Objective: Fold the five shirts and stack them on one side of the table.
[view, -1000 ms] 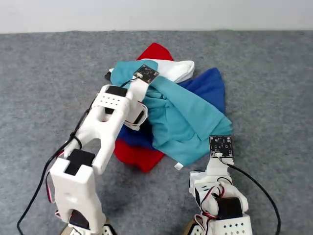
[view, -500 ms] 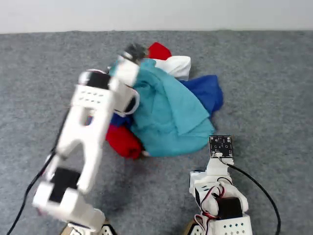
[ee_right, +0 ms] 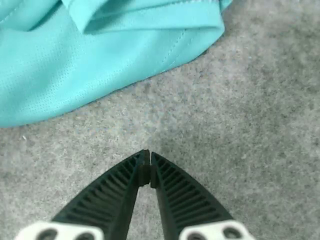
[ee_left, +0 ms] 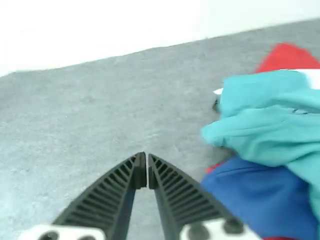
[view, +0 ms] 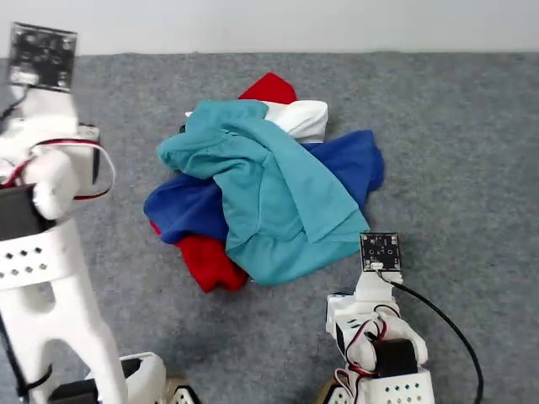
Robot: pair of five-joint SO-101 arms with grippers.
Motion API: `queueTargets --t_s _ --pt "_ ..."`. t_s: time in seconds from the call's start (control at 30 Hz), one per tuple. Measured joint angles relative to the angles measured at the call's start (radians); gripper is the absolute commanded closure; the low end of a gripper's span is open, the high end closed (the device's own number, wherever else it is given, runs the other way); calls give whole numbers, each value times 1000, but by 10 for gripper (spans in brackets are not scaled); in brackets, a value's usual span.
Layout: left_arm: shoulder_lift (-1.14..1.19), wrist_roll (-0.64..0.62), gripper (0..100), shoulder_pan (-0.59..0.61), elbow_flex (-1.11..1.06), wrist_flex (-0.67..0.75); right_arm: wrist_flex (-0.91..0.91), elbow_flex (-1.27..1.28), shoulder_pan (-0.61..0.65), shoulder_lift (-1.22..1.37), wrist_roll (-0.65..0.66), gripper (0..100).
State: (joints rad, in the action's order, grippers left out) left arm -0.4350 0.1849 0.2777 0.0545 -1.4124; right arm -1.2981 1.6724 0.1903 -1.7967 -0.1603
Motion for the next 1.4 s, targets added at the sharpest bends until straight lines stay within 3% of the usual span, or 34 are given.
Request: queueTargets --t_s 0.17,0.4,0.57,1.13,1.2,1.33,1.4 --pt "0 34 964 -86 -12 -49 0 0 0 0 0 990" --pt "0 35 691 -327 -178 -64 0 0 0 0 0 990" --pt "25 11 674 -393 -281 -21 0 0 0 0 0 990" --pt "620 -28 683 -410 -287 264 0 0 0 0 0 990" --pt "675 -37 745 -413 -285 288 0 0 0 0 0 990" --pt "723 -37 997 -431 -282 298 0 0 0 0 0 990" --pt "718 -37 984 -434 -272 290 0 0 0 0 0 990"
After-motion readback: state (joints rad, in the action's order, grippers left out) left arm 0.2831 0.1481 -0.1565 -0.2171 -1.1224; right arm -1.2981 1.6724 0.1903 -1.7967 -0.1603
